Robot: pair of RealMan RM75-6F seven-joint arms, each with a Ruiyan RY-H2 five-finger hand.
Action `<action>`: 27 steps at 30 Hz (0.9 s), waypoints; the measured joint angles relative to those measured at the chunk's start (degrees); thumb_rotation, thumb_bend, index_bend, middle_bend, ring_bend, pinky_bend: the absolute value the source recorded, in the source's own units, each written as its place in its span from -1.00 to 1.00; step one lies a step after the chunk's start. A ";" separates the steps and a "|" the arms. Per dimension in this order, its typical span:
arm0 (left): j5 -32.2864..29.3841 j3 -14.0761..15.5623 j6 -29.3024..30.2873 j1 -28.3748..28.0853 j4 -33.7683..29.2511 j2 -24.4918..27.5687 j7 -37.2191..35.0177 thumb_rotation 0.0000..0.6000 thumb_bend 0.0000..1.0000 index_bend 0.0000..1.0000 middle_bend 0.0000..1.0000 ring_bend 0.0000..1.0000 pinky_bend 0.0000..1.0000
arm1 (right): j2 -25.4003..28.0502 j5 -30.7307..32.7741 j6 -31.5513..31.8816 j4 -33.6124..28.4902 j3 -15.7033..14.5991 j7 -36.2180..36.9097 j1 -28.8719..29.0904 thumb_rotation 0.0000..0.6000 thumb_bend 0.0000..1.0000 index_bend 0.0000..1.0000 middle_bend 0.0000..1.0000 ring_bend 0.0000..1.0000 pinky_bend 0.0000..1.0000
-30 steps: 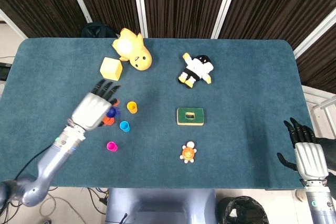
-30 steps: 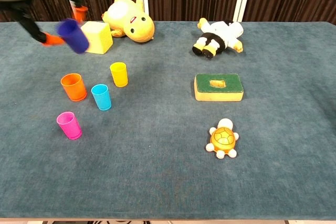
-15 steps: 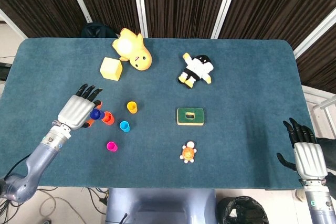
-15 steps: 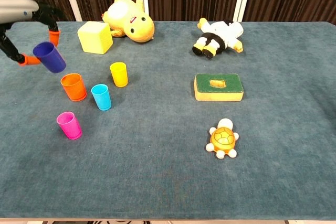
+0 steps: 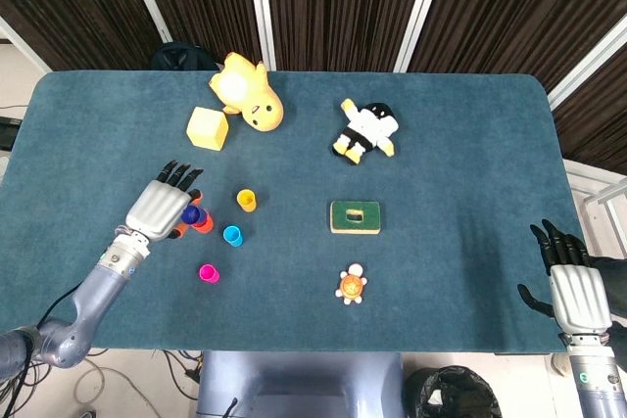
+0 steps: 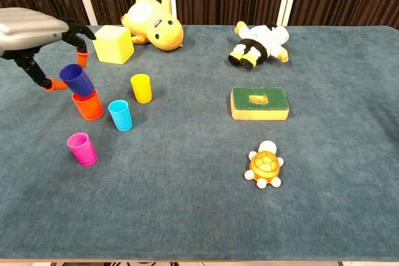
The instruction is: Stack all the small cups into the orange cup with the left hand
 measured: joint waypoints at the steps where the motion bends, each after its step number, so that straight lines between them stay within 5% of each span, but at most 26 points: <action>1: 0.13 -0.03 0.04 -0.07 0.08 -0.24 0.02 1.00 -0.49 -0.10 -0.83 -1.00 -0.94 | -0.03 0.06 -0.05 0.10 0.00 0.04 0.01 1.00 -0.37 -0.86 -0.95 -0.78 -0.78; 18: -0.87 0.32 0.40 -0.03 1.18 -1.22 1.27 1.00 -0.50 -0.13 -0.83 -1.00 -0.94 | -0.25 0.21 0.02 0.49 0.15 0.26 0.02 1.00 -0.37 -0.86 -0.94 -0.78 -0.78; 27: -2.76 1.50 -1.61 -0.28 1.27 -0.78 3.14 1.00 -0.67 -0.69 -0.90 -1.00 -1.00 | -0.37 0.62 0.03 0.55 0.29 -0.09 -0.03 1.00 -0.36 -0.86 -0.95 -0.78 -0.78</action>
